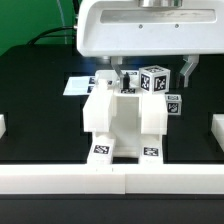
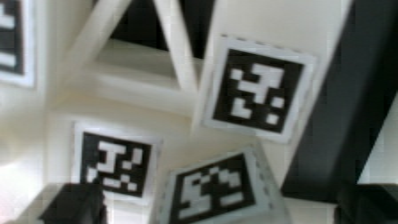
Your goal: Assemble chair
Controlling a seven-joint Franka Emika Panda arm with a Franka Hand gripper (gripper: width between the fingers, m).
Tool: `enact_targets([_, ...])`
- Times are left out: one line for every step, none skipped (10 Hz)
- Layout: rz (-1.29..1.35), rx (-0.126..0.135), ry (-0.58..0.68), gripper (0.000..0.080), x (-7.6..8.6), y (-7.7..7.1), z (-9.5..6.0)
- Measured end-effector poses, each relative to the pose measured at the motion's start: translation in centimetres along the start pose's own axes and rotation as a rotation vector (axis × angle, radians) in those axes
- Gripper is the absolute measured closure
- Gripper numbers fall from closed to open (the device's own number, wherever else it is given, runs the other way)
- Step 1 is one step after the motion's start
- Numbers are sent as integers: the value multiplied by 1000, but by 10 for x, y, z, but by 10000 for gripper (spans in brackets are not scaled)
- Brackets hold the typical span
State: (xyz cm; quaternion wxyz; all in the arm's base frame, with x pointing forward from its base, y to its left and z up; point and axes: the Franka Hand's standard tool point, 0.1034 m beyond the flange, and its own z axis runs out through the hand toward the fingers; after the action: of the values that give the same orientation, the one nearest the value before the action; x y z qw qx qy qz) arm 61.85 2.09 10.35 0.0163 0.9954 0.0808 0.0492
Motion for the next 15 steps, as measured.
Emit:
enact_targets([-62,-5,-3,150,-1,1,0])
enact_targets([-86,-6,-3,150,-1,2,1])
enact_targets([-101,-6,-4,150,-1,2,1])
enact_targets([-96,-6,-4,240,-1,2,1])
enact_targets([-95,-6,-4,240,-1,2,1])
enact_targets([-79,-6,-4,441,-1,2,1])
enact_targets([-60,-6,-4,531,-1,2,1])
enact_targets([-40,-6,-3,531,-1,2,1])
enact_targets([22,-6,-3,531,-1,3,1])
enact_targets([69,-5,-3,531,-1,4,1])
enact_targets([157,-5,-3,531,-1,5,1])
enact_targets([225,-3,-3,531,-1,5,1])
enact_targets([348,5,-2,531,-1,5,1])
enact_targets([457,4,-3,530,-2,5,2])
enact_targets([534,5,-3,530,-2,5,2])
